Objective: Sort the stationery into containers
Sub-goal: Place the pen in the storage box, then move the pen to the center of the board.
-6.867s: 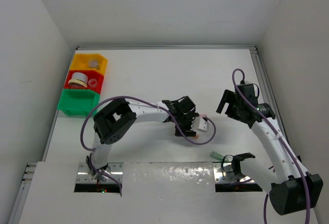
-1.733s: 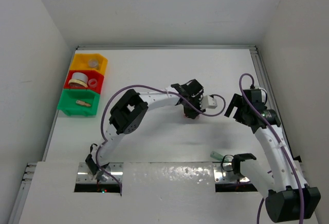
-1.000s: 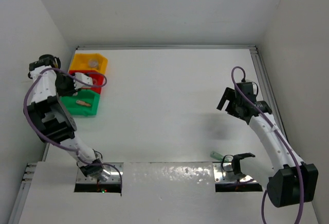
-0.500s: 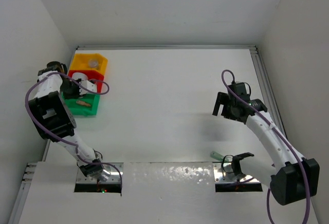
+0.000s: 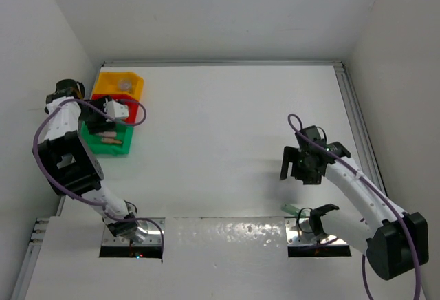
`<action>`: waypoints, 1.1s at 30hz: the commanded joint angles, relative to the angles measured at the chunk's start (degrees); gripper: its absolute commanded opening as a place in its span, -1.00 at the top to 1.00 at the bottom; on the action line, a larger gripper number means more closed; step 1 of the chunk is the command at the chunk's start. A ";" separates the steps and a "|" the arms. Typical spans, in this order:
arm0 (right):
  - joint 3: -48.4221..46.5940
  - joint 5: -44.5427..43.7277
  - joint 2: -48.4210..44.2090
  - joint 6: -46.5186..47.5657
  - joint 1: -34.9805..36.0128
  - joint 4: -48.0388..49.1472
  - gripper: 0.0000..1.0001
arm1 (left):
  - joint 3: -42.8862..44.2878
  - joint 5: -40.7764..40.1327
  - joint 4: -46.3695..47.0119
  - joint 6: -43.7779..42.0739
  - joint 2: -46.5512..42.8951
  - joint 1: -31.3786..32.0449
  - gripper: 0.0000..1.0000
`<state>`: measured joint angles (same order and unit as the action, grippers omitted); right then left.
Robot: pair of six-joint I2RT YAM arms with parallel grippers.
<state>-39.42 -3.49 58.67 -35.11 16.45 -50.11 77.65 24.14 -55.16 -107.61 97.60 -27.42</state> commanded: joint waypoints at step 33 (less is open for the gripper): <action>8.56 -5.65 -12.71 -84.23 19.05 -19.94 -0.58 | -3.11 21.22 18.76 45.03 -15.86 18.36 -0.26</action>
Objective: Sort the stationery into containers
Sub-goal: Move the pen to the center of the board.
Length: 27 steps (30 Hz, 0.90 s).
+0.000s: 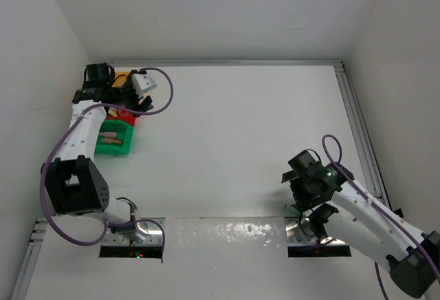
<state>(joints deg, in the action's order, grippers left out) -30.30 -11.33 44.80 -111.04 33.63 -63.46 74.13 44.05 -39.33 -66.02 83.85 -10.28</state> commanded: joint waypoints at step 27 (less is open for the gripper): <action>17.46 -11.34 5.92 -21.32 7.42 9.13 -0.22 | 1.46 -3.01 5.76 9.15 -1.68 2.99 -0.26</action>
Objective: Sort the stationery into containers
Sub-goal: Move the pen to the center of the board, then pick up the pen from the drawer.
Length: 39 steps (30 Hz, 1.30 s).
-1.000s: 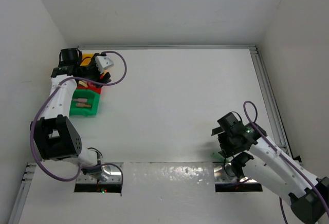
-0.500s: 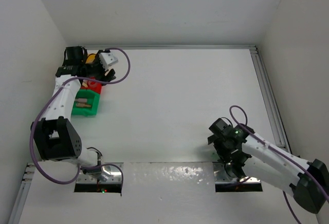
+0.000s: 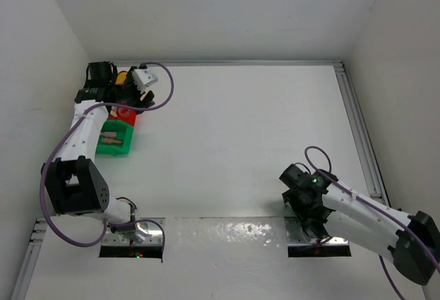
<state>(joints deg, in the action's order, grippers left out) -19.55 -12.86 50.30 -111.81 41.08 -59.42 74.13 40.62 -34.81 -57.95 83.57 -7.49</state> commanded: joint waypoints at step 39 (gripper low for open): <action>-34.39 1.51 38.88 93.86 7.34 34.37 1.00 | -0.74 9.30 -17.10 -14.85 -1.39 4.23 -0.23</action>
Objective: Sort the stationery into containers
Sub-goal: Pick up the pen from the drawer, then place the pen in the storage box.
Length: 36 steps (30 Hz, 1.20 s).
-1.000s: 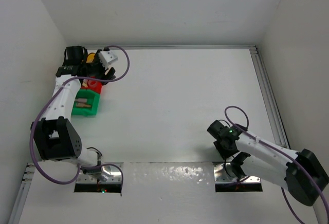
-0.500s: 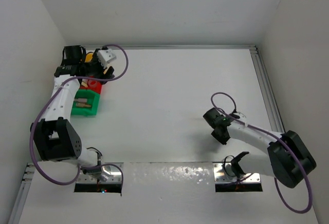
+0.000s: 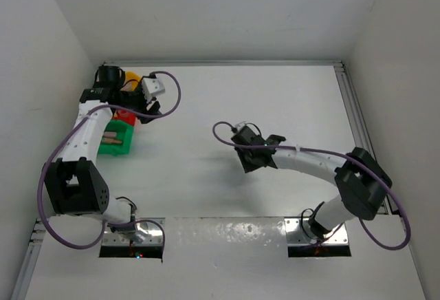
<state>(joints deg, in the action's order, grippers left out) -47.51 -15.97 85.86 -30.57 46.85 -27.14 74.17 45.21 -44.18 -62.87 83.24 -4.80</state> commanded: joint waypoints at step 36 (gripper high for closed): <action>-38.01 29.85 19.87 15.01 2.72 5.95 1.00 | -31.72 -4.17 29.16 -39.34 -17.76 15.34 0.00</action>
<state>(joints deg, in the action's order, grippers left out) -83.09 10.81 105.93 -13.74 49.43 -23.57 43.38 42.24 -21.76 -101.51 66.63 10.46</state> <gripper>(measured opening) 0.293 0.507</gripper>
